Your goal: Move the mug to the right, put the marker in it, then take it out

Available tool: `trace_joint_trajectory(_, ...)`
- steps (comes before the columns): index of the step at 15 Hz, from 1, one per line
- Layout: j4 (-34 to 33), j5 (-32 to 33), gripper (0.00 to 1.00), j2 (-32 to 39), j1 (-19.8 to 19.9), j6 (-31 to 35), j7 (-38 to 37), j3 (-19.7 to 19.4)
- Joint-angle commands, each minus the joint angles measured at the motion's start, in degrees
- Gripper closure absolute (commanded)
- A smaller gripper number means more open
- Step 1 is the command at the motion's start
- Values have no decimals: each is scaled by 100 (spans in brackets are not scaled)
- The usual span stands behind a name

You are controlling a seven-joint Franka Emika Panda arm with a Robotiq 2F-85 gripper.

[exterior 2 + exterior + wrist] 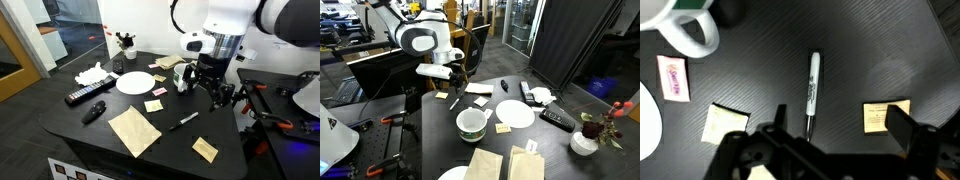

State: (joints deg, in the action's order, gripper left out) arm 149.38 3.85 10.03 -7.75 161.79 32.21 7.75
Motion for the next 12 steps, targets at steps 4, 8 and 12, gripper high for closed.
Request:
trace_joint_trajectory(4,-426,337,0,686,231,163,-32,201)
trace_joint_trajectory(8,-662,583,0,999,222,175,-115,171)
trace_joint_trajectory(12,-885,713,0,1281,257,199,-126,197)
